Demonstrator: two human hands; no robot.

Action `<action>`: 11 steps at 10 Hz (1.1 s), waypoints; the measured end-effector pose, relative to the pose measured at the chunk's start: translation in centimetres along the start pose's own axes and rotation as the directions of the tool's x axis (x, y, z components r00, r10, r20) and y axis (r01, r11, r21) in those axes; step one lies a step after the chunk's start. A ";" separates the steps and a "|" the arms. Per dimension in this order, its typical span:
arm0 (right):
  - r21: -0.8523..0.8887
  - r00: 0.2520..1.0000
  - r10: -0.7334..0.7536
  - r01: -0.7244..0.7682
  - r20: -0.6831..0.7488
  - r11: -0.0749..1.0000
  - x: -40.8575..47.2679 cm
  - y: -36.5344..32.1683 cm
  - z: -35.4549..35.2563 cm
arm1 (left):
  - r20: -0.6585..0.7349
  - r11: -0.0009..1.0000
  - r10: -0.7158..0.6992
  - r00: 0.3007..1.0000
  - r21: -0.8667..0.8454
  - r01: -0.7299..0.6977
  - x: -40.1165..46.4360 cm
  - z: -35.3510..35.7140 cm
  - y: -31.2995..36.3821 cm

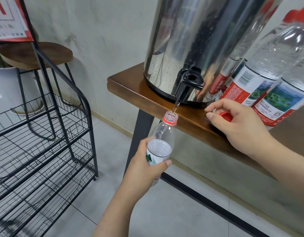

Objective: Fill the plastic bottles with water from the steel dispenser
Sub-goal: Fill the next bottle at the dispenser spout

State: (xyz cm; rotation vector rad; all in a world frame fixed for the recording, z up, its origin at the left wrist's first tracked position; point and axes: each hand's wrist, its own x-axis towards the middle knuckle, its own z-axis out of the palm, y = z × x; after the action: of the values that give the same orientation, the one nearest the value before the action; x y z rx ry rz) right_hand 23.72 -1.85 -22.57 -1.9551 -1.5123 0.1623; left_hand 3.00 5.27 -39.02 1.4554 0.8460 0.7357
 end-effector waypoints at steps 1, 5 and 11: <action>-0.001 1.000 -0.003 0.003 -0.005 1.000 0.0 0.0 0.0 | 0.003 1.000 0.002 1.000 -0.004 -0.002 0.0 0.0 0.0; -0.008 1.000 -0.007 0.007 -0.010 1.000 0.0 -0.1 0.0 | 0.007 1.000 0.006 1.000 0.006 -0.006 -0.1 0.0 0.2; -0.011 1.000 0.000 0.000 -0.005 1.000 0.0 -0.2 0.0 | -0.019 1.000 0.016 1.000 -0.013 -0.017 0.1 0.1 -0.2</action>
State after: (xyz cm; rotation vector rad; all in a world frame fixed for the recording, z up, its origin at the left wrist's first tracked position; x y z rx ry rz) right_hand 23.56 -1.88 -22.45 -1.9622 -1.5134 0.1499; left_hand 3.07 5.30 -39.23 1.4467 0.8430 0.7674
